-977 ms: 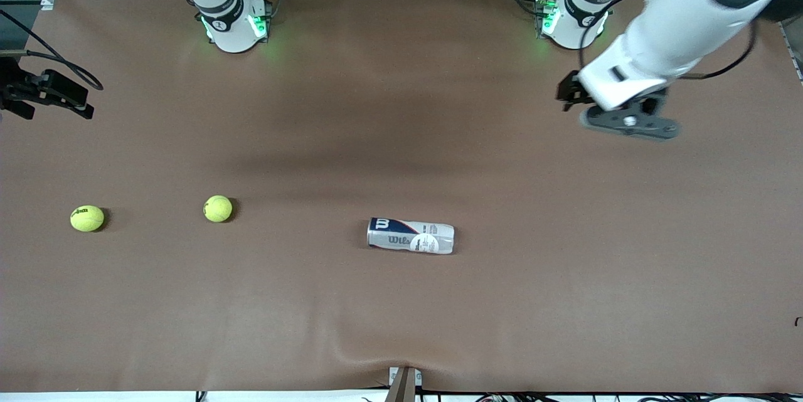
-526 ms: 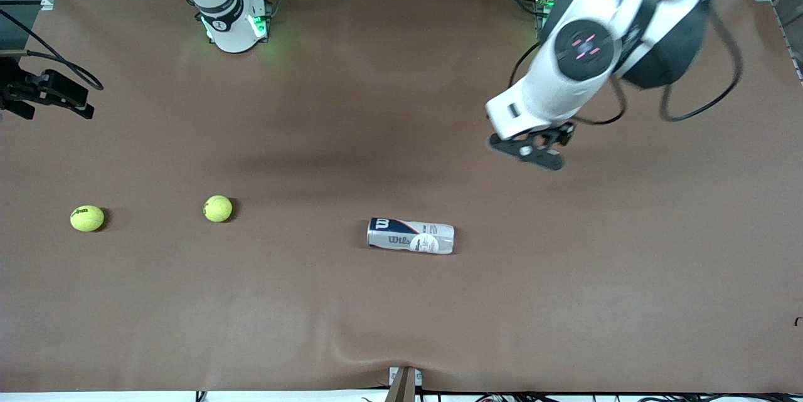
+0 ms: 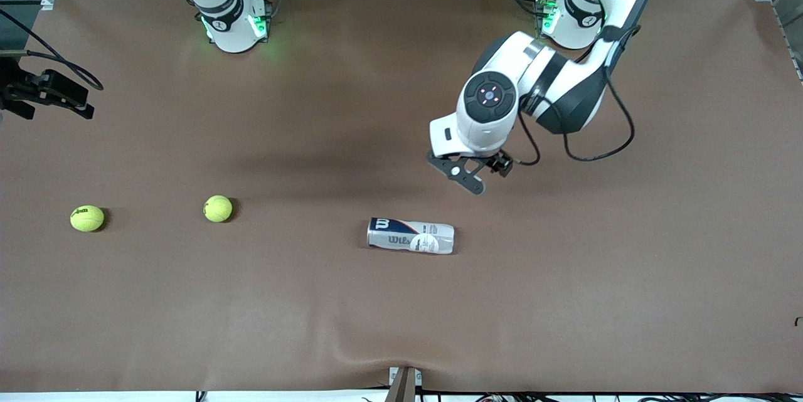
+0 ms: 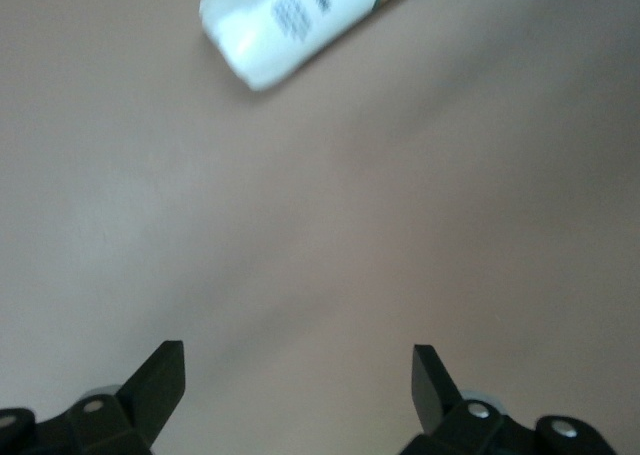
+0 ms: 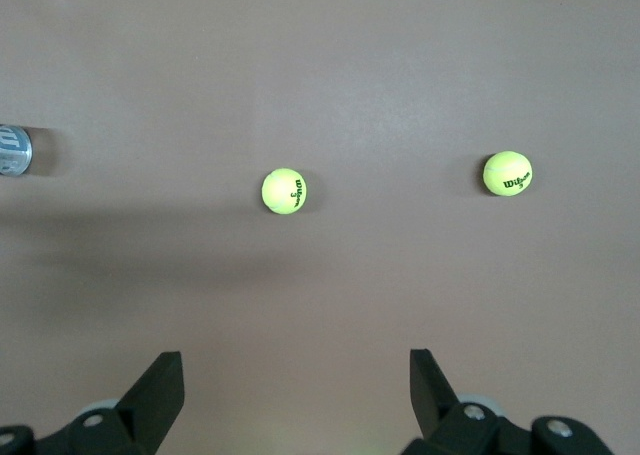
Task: Insert tennis ball vertically with right arm
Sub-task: 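Move the left gripper over the white tennis ball tube and lower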
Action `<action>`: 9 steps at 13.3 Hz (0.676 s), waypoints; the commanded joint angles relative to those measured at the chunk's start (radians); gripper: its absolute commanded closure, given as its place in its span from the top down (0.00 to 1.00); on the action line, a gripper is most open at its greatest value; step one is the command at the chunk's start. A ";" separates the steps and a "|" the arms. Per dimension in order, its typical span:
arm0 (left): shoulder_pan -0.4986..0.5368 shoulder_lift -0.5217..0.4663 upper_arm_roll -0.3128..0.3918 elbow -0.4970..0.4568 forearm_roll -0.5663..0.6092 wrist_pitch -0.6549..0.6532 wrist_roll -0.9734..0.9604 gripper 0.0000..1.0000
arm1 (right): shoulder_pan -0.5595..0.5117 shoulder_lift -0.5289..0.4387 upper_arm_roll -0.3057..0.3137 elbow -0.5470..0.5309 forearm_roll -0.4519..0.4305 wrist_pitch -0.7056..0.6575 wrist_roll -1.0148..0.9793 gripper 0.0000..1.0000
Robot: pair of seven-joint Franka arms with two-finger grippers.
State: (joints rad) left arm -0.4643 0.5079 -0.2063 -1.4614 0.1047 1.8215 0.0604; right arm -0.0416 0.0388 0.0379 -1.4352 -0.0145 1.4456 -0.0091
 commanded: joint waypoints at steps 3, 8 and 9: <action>-0.017 0.153 0.010 0.085 0.110 0.195 0.232 1.00 | -0.011 -0.004 0.007 -0.001 0.008 -0.002 -0.009 1.00; -0.042 0.230 0.019 0.121 0.113 0.341 0.522 1.00 | -0.011 -0.004 0.007 -0.001 0.008 -0.004 -0.009 1.00; -0.043 0.234 0.019 0.121 0.119 0.382 0.568 1.00 | -0.011 -0.004 0.007 -0.001 0.008 -0.002 -0.009 1.00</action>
State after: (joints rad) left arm -0.4902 0.7212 -0.2017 -1.3783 0.1974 2.1558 0.5401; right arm -0.0416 0.0388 0.0378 -1.4352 -0.0145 1.4456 -0.0091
